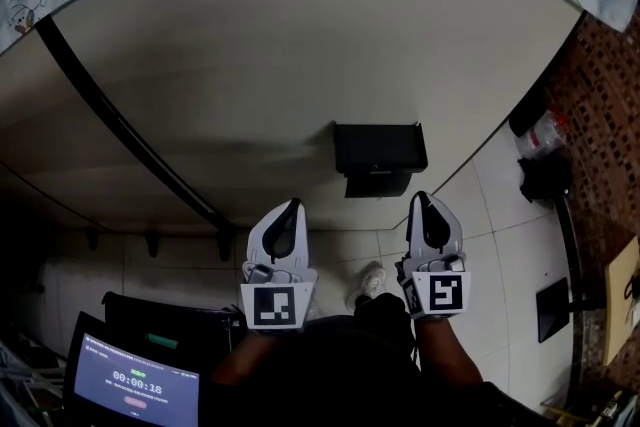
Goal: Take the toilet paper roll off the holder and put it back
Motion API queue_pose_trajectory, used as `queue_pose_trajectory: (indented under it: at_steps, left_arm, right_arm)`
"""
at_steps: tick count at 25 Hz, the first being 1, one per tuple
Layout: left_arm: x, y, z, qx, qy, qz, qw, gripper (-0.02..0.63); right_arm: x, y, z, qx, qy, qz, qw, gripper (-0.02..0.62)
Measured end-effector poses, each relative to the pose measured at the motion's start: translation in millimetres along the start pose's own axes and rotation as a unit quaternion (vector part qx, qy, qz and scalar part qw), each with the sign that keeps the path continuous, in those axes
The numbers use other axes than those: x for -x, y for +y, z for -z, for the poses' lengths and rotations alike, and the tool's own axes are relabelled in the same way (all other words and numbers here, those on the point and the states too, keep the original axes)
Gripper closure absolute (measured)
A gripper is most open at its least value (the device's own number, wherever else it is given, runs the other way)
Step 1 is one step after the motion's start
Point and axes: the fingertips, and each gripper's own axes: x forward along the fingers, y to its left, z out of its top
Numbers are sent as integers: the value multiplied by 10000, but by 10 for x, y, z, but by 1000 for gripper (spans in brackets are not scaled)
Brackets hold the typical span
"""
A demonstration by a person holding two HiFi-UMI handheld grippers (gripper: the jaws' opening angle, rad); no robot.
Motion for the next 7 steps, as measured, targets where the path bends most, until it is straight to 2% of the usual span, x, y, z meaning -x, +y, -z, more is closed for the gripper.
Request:
queue_pose_trajectory:
  at_steps: [7]
  left_arm:
    - [70, -20, -4, 1, -36, 38, 10000, 588]
  right_arm:
    - [52, 125, 5, 63, 3, -17, 10000, 594]
